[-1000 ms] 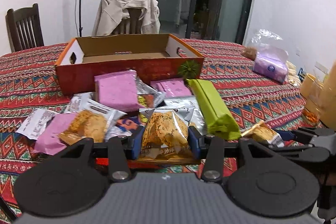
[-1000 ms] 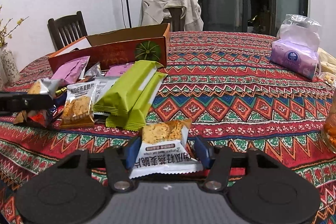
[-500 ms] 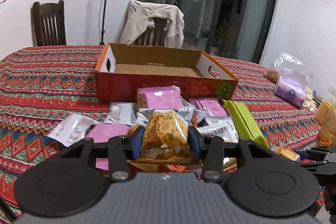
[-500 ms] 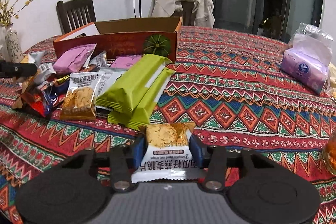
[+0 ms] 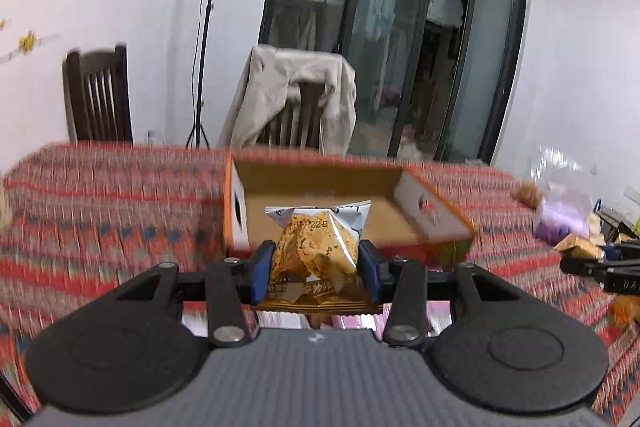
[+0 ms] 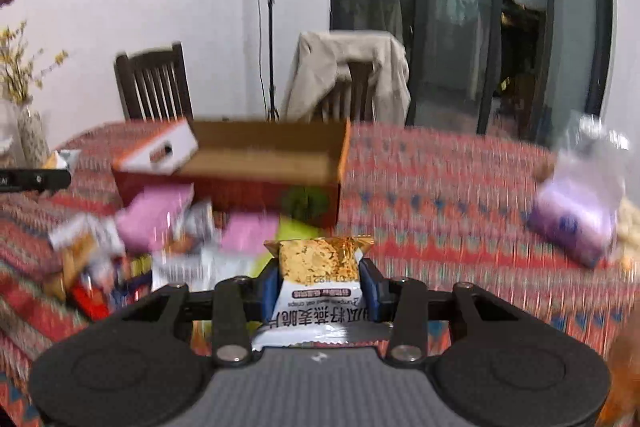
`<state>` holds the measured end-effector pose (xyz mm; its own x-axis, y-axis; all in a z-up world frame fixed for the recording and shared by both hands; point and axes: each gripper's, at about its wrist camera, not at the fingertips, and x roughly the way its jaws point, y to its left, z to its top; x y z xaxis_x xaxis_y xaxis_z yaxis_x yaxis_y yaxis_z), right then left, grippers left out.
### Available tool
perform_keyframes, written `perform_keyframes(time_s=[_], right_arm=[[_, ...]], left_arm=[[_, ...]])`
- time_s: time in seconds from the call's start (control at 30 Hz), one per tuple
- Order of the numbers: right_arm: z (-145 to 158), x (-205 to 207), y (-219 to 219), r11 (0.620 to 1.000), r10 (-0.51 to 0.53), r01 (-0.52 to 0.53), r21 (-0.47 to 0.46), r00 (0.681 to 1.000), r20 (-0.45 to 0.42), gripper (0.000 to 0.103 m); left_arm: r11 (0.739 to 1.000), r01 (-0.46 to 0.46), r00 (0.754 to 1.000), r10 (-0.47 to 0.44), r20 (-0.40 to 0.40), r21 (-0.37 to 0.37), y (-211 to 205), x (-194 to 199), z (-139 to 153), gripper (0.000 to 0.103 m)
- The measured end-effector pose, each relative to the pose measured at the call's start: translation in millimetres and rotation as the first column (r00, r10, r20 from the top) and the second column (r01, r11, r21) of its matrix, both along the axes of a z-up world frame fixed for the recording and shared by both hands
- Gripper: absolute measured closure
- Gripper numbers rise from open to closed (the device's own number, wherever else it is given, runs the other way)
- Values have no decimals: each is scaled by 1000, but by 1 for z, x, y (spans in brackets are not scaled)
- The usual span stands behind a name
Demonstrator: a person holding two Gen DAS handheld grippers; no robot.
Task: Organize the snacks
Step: 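Carry both held packets up and over into the cardboard box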
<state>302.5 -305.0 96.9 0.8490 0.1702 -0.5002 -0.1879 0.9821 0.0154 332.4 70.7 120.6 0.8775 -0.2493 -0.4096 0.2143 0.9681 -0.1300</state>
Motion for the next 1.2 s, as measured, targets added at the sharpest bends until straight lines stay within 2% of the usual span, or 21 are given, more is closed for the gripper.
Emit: perform_keyframes(time_s=[0.1,0.23,0.37,0.47,0.57,0.67,0.77,0.9,1.03,1.1,1.17,1.2], right_arm=[[30,24,-1,999,32,-32,13,998,49,62],[69,69,-4,996,74,-78,50,993,87,62],[96,125,1,990,125,-130,57,989,78,62],[98,183,8,985,150,-150,85,989,5,62],[83,243,17,987,135,-126,98,987,-89,62],[53,294,34,993,109,-101,52,976,-188,62],[16,333,54,997,58,-67,-25,961,-269,62],[-22,359,74,988,13,-62,-144,948,-317,62],[-50,374,94,970,9,-91,-223,938,-345,62],[-61,382,104,956,-1,-101,-276,938,-346,62],[-68,385,109,940,-6,-110,-322,940,-340,62],[-69,386,111,935,-10,-111,-338,942,-336,62]], left_arm=[[1000,-2,999,2,36,10,8,24,24,57],[1000,-5,1000,4,23,18,14,73,49,57],[1000,11,999,-11,-51,14,11,137,61,57],[1000,5,991,-1,-131,30,5,188,54,57],[997,-15,975,32,-220,79,-6,237,31,57],[991,-29,946,69,-317,131,-18,274,-3,57],[978,-34,921,111,-374,205,-31,297,-36,57],[964,-2,905,114,-410,264,-43,310,-62,57],[946,-11,900,150,-409,323,-52,322,-75,57],[935,-17,906,164,-390,355,-56,326,-78,57],[933,-13,905,164,-393,360,-59,327,-78,52],[935,-2,905,152,-398,353,-61,330,-79,44]])
